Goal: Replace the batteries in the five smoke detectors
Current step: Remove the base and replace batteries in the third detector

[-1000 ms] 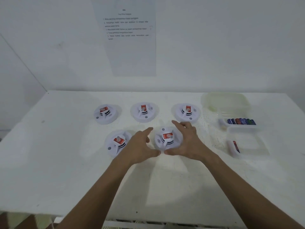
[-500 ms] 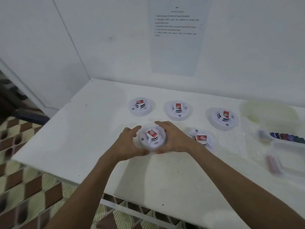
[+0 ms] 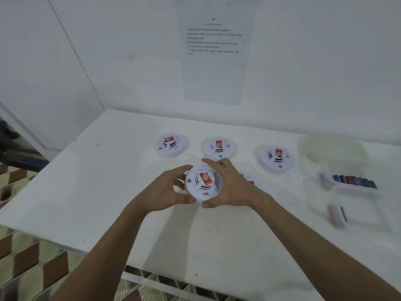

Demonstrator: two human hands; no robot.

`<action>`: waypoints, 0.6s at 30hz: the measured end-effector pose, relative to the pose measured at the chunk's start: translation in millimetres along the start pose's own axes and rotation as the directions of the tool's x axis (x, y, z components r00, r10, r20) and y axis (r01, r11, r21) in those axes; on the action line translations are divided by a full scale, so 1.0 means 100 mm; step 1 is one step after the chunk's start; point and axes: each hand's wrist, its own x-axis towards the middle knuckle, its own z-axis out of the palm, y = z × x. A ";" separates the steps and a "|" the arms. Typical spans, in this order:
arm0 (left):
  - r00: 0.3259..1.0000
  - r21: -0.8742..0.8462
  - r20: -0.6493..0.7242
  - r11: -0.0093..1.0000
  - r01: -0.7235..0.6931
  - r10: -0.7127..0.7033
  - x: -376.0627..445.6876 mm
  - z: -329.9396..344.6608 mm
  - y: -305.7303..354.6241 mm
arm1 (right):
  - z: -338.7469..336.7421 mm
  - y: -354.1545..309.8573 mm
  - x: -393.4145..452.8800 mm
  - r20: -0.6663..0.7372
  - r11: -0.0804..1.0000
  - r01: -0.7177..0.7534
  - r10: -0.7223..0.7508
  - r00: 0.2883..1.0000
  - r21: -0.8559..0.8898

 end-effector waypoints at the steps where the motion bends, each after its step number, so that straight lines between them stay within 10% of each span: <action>1: 1.000 -0.013 0.021 1.000 -0.013 0.013 0.04 0.02 0.09 | -0.09 0.02 -0.09 -0.015 1.000 -0.003 0.003 1.000 0.011; 11: 0.977 -0.308 0.130 0.944 -0.122 0.169 0.49 0.68 1.13 | -1.02 0.36 -1.18 -0.174 0.980 -0.036 0.071 0.982 0.197; 18: 0.943 -0.158 0.246 0.969 -0.190 0.225 0.65 1.22 1.54 | -1.41 0.68 -1.80 -0.251 0.897 0.049 0.071 0.965 0.440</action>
